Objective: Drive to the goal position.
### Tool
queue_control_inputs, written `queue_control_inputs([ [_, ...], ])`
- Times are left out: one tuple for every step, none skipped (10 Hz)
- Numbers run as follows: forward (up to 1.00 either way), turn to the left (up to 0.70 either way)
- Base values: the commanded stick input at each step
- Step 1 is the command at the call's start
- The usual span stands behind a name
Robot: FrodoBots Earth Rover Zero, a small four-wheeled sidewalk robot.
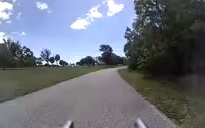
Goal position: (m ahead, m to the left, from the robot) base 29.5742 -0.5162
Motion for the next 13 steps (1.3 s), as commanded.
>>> queue_control_inputs([
  [0.50, 0.00],
  [0.50, 0.00],
  [0.50, 0.00],
  [0.50, 0.00],
  [0.50, 0.00],
  [0.50, 0.19],
  [0.50, 0.25],
  [0.50, 0.25],
  [0.50, 0.25],
  [0.50, 0.25],
  [0.50, 0.25],
  [0.50, 0.04],
  [0.50, 0.00],
])
